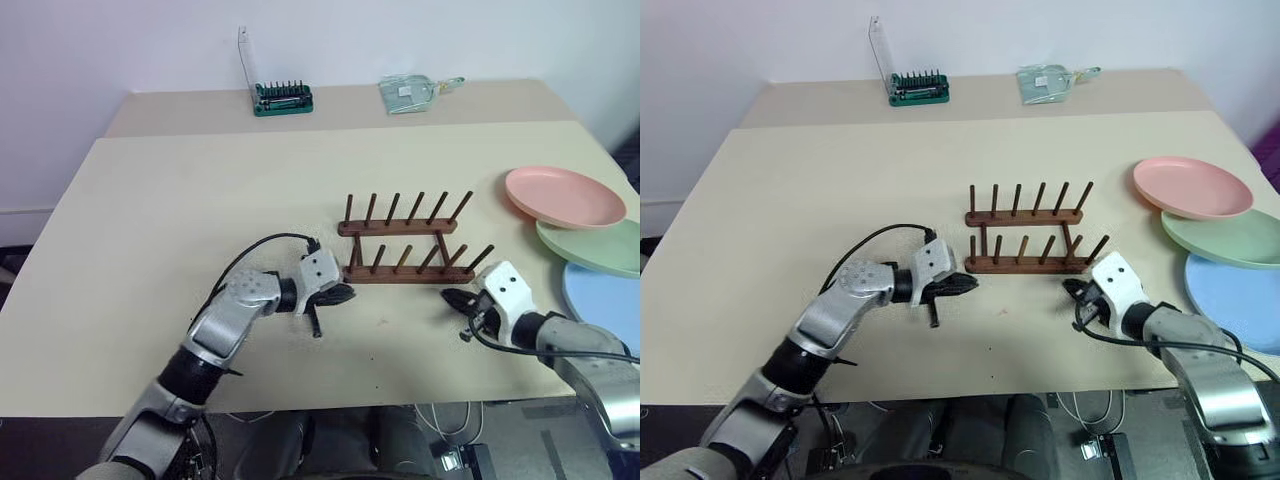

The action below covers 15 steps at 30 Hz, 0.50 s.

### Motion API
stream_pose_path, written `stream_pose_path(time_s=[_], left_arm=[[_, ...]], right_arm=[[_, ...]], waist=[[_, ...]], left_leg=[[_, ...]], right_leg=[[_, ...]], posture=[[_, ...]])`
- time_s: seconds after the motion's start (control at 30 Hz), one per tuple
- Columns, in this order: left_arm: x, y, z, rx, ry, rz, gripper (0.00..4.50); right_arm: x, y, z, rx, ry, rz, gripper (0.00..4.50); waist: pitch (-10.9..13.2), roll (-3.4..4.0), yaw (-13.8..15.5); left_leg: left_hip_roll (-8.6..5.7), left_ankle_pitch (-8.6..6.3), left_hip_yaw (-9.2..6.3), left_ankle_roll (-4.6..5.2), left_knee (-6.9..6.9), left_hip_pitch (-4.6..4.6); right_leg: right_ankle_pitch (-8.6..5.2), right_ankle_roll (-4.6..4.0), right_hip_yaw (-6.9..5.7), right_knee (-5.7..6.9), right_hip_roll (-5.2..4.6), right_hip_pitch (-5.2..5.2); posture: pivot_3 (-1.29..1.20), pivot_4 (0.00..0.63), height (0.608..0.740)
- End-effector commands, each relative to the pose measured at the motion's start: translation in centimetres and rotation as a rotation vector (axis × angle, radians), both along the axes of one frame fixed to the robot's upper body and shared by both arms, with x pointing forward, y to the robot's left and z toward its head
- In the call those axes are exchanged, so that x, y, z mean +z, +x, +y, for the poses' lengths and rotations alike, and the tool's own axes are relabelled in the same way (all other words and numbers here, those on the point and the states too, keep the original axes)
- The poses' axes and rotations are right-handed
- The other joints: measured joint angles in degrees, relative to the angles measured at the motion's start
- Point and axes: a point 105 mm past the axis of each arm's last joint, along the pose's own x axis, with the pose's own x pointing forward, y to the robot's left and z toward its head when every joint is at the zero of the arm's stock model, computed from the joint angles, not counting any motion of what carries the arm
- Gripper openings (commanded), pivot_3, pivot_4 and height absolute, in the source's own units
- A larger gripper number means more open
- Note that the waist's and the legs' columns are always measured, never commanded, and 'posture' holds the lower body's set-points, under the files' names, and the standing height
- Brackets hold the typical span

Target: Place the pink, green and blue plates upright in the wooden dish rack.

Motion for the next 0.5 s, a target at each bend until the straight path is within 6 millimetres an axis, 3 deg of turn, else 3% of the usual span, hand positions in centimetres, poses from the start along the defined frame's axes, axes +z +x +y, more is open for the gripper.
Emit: stream_pose_path(time_s=[0.03,0.27,0.5], left_arm=[[-0.1,1.9,0.5,0.107,0.021,-0.066,0.26],[0.3,3.6,-0.3,0.142,-0.022,-0.078,0.26],[0.6,4.8,-1.1,0.16,-0.045,-0.094,0.26]], right_arm=[[-0.3,1.6,-1.1,-0.065,-0.05,-0.025,0.0],[0.3,4.5,-2.1,-0.114,-0.069,-0.072,0.0],[1.0,5.5,-2.2,-0.113,-0.072,-0.111,0.0]], waist=[[-0.01,-0.02,0.12],[-0.03,-0.03,0.1],[-0.03,-0.03,0.11]], left_leg=[[0.01,0.01,0.0,-0.02,0.0,0.0],[0.0,0.11,0.0,-0.1,0.08,0.02],[-0.02,0.11,-0.03,-0.1,0.08,0.0]], right_leg=[[0.01,-0.01,0.0,0.01,0.01,0.0],[0.17,-0.02,0.0,-0.02,0.02,0.07],[0.19,-0.02,0.0,-0.03,0.02,0.06]], posture=[[0.0,0.15,0.738],[0.0,0.15,0.738],[0.0,0.15,0.738]])
